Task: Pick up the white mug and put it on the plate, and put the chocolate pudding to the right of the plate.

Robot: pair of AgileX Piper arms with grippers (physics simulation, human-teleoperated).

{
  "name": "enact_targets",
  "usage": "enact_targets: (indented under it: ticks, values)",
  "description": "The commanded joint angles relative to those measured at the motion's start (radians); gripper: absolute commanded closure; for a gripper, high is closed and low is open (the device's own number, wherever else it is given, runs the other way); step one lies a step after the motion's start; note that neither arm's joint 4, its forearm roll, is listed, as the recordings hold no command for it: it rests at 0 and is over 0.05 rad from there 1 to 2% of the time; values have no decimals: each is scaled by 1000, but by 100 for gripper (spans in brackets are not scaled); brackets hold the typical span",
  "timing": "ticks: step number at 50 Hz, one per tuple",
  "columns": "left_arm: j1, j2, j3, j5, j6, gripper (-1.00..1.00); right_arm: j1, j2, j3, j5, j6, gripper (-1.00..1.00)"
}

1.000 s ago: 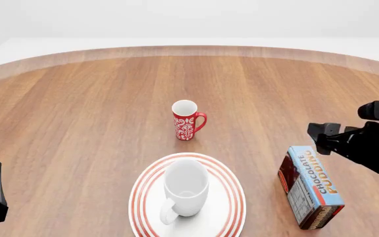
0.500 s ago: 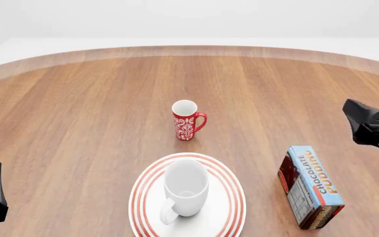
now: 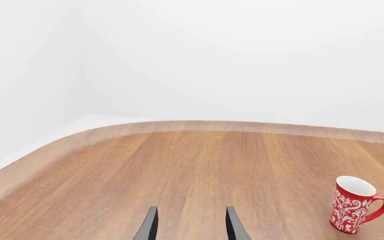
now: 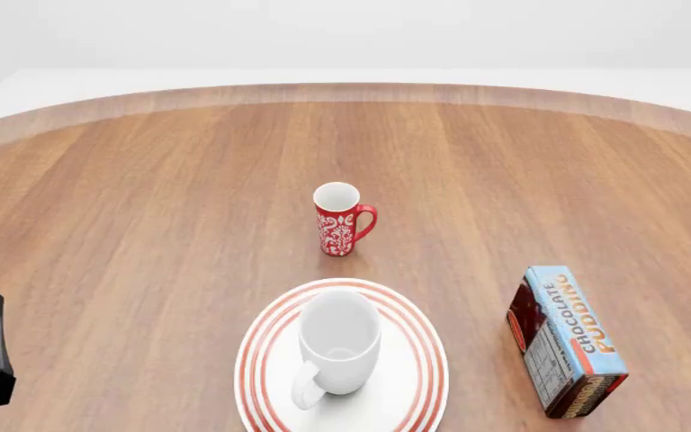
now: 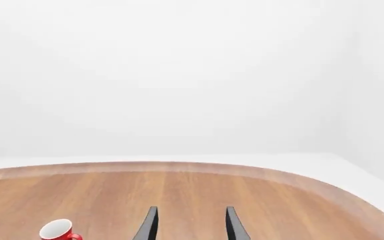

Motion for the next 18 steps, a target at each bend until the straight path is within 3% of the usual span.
enact_targets:
  ticks: [1,18]
  values:
    - [-2,-1,0,0,5,-100,-47,-96,3,-71,-18,-100]
    - [-4,3,-1,-4,19,-100,-198,-96,71,-430,20,-100]
